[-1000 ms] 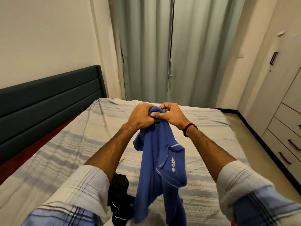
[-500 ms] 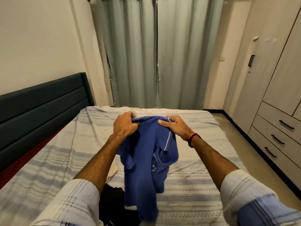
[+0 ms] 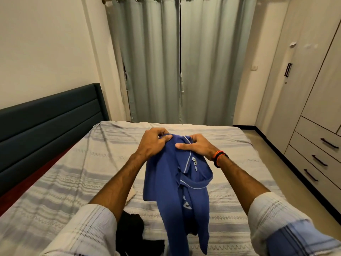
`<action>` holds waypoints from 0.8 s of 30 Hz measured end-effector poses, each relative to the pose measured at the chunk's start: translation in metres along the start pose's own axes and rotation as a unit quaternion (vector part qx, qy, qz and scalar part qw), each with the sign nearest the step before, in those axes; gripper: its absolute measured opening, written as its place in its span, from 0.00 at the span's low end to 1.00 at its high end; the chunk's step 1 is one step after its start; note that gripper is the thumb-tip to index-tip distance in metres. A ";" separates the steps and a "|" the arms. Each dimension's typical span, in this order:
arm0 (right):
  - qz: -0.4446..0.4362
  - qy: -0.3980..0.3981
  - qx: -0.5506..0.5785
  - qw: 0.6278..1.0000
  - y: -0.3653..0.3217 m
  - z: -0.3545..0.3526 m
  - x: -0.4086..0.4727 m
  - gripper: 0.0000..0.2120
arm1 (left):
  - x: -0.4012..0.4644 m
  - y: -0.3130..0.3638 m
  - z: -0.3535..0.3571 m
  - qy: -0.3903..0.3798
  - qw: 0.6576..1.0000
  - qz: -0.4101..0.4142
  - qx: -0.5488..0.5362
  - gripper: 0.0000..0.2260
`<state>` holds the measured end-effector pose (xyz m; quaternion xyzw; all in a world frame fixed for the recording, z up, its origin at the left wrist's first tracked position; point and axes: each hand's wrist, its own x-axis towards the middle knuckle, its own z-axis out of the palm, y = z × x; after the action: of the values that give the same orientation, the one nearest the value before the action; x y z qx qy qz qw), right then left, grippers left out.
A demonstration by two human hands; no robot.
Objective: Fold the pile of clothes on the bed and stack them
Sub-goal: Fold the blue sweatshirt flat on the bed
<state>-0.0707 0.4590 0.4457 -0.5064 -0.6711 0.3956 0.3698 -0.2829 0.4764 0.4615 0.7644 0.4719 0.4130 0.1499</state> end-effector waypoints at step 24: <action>-0.044 0.070 -0.102 0.991 0.010 -0.072 -0.005 0.14 | -0.009 -0.031 -0.066 0.085 0.993 -0.049 0.065 0.05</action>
<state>-0.0012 0.4670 0.4664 -0.5379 -0.7020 0.2724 0.3789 -0.3544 0.4744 0.4782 0.7107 0.5452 0.4374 0.0792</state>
